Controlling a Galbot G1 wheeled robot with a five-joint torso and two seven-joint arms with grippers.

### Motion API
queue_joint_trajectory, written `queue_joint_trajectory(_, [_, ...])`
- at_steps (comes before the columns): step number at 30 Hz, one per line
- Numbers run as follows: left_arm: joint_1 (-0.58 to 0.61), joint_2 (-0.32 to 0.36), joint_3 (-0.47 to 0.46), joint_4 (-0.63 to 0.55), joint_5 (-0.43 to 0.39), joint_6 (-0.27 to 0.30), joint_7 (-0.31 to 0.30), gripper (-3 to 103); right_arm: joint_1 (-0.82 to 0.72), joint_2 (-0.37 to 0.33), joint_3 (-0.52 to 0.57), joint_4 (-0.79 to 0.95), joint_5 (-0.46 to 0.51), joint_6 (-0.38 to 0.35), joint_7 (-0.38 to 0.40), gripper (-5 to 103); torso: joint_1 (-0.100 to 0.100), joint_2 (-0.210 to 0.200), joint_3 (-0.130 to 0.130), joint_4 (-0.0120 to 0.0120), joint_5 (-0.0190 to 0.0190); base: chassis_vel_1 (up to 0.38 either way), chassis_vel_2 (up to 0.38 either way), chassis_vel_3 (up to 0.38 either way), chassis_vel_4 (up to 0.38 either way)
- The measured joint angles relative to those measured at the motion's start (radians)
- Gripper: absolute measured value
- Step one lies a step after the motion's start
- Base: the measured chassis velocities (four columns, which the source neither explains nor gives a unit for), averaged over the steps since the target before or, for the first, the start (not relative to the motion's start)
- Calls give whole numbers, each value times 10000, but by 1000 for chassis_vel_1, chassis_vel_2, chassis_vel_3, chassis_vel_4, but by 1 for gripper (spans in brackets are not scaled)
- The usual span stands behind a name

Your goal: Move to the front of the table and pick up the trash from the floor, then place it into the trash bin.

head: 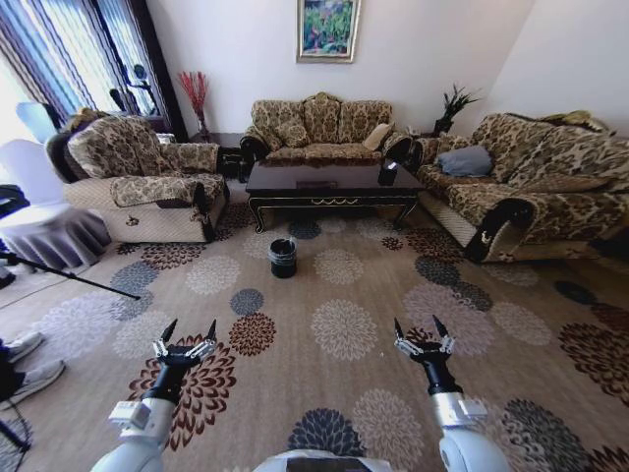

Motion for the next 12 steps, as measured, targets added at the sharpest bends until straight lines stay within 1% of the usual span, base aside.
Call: queue_joint_trajectory(12, [0, 0, 0, 0, 0, 0, 0, 100, 0, 0, 0, 0, 0, 0, 0, 100, -26, -58, -32, 0, 0, 0, 0, 0, 0])
